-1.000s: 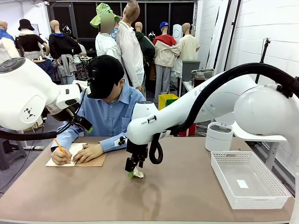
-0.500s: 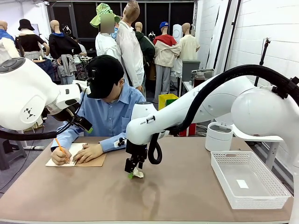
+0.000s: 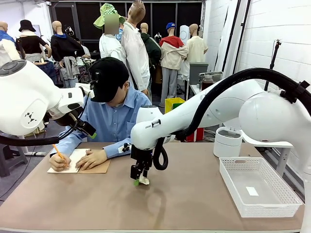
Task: Sort the paper based on its condition.
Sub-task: If a person hands you a paper, place it in the Organizing basket , and if it's crumpled, put it in the Trash can.
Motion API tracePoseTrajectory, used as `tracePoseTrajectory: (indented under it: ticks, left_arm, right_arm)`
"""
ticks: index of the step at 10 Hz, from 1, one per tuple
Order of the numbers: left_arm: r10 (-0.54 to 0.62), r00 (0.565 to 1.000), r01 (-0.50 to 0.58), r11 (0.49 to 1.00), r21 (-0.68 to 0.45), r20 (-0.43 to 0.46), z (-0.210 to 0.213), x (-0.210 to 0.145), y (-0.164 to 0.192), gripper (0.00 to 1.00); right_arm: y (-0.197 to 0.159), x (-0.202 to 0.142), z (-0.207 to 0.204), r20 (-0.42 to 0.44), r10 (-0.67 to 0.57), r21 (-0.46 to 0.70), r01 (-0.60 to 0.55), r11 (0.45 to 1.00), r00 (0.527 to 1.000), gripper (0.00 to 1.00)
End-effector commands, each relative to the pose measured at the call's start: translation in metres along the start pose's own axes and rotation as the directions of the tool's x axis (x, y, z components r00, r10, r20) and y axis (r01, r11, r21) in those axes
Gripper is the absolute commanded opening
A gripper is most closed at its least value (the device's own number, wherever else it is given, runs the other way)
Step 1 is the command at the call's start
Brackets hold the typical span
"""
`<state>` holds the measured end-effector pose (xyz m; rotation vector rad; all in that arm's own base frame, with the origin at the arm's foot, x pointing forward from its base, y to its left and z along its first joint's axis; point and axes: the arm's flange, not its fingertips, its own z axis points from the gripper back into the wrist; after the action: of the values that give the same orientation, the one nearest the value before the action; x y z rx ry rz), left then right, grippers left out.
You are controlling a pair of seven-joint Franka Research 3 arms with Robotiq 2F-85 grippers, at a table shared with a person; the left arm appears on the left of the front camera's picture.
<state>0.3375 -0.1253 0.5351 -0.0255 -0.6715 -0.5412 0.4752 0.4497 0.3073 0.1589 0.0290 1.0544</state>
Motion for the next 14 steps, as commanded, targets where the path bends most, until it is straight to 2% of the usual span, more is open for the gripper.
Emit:
tracePoseTrajectory:
  ticks: [1, 6, 9, 14]
  left_arm:
    - [0.001, 1.000, -0.001, 1.000, -0.001, -0.006, 0.000, -0.001, 0.000, 1.00]
    - [0.001, 1.000, -0.001, 1.000, -0.001, -0.006, 0.000, -0.001, 0.000, 1.00]
    - [0.001, 1.000, -0.001, 1.000, -0.001, -0.006, 0.000, -0.001, 0.000, 1.00]
    - [0.001, 1.000, -0.001, 1.000, -0.001, -0.006, 0.000, -0.001, 0.000, 1.00]
  right_arm:
    - [-0.002, 0.004, 0.000, -0.010, 0.005, -0.002, -0.005, 1.000, 1.000, 0.42]
    - [-0.003, 0.003, 0.001, -0.010, 0.005, -0.016, -0.005, 1.000, 1.000, 0.42]
    - [-0.007, -0.005, 0.014, 0.018, -0.020, -0.036, 0.020, 0.999, 1.000, 0.42]
    - [-0.028, -0.052, 0.093, 0.117, -0.154, -0.122, 0.168, 0.978, 0.981, 0.42]
